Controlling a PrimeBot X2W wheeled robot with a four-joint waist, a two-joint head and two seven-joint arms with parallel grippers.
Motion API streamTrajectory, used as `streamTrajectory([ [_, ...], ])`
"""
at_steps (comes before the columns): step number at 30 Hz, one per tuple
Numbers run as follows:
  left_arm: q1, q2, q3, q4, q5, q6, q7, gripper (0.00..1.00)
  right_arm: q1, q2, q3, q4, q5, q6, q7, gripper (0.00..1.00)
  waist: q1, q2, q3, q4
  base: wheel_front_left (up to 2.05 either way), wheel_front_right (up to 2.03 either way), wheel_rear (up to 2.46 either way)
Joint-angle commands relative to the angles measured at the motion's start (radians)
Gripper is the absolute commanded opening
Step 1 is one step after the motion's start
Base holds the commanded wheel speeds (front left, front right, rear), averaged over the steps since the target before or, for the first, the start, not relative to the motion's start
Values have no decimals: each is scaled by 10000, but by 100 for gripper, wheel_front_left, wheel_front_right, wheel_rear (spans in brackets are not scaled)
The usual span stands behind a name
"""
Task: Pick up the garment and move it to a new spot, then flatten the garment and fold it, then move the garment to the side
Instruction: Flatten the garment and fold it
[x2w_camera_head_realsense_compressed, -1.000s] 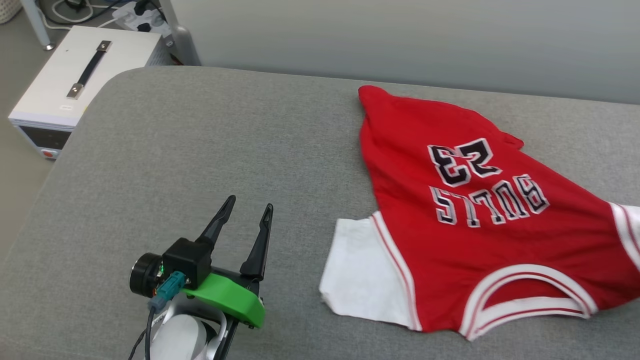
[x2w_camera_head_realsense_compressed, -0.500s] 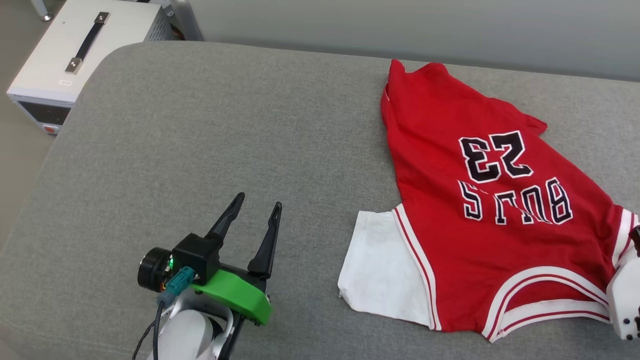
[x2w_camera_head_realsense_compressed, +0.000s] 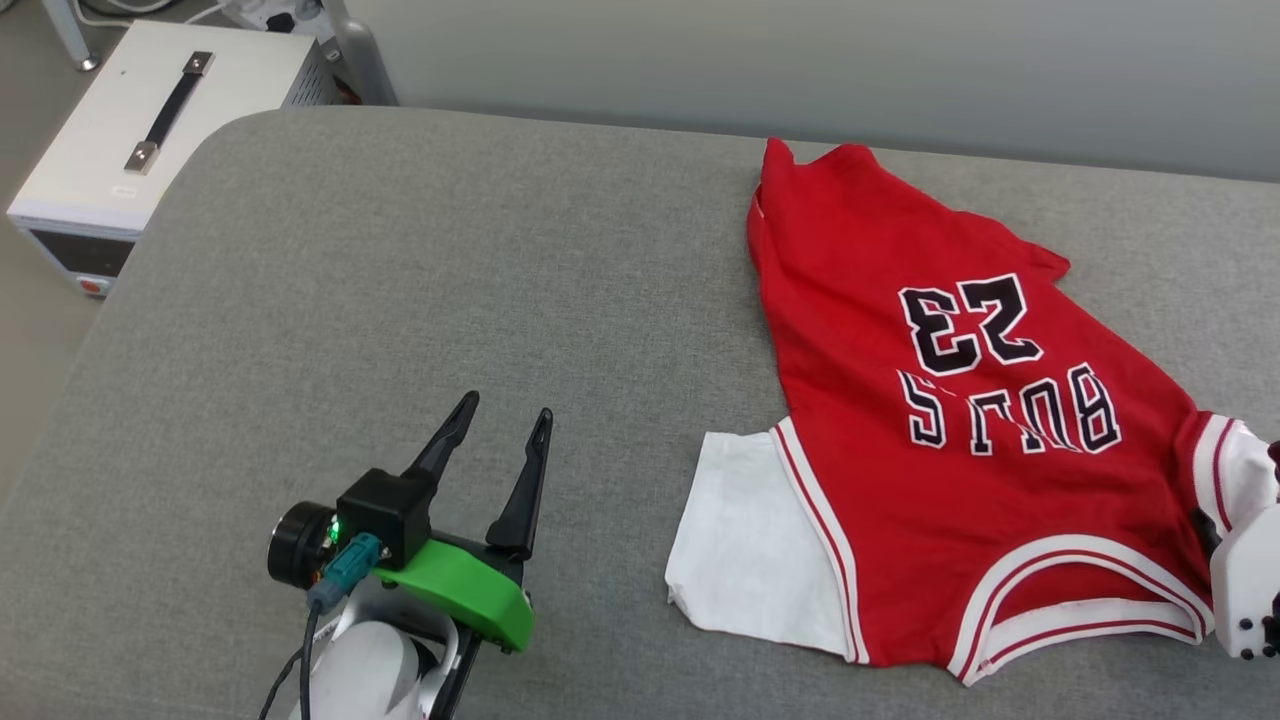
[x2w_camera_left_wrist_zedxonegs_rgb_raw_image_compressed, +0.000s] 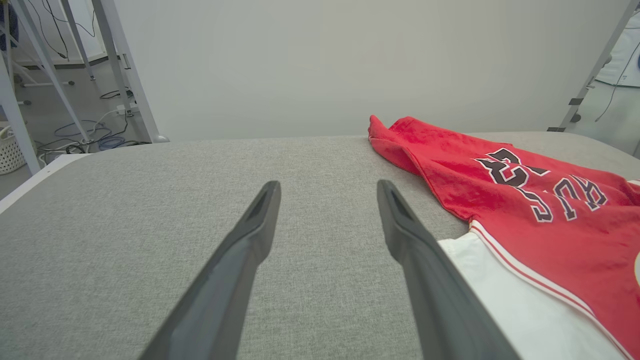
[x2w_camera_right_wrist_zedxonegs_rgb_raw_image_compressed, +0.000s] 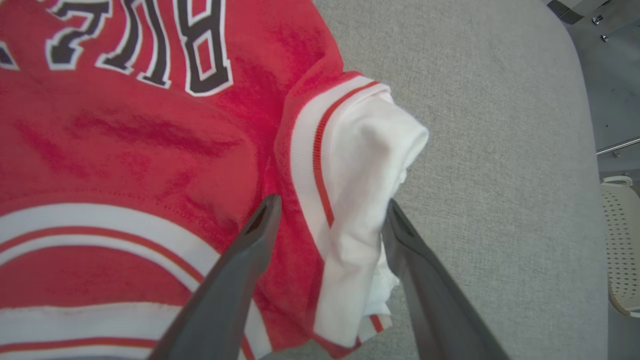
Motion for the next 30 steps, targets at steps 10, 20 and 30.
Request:
streamTrajectory([
  [10,441,-53,60,-15,-194,-28,-57,100,932,769,-916,-2632,361,-7,-1276,100,0,-1,-930,-961,0,0,0],
  [20,866,-411,-128,-99,-497,-28,-57,100,2349,2805,-1719,-4359,242,-7,-3520,100,0,-1,-949,-1328,0,0,0],
  [30,715,-323,-812,-15,-756,-28,965,100,2511,3365,-1844,-4678,119,-7,-4046,100,0,-1,-662,-1486,0,0,0],
])
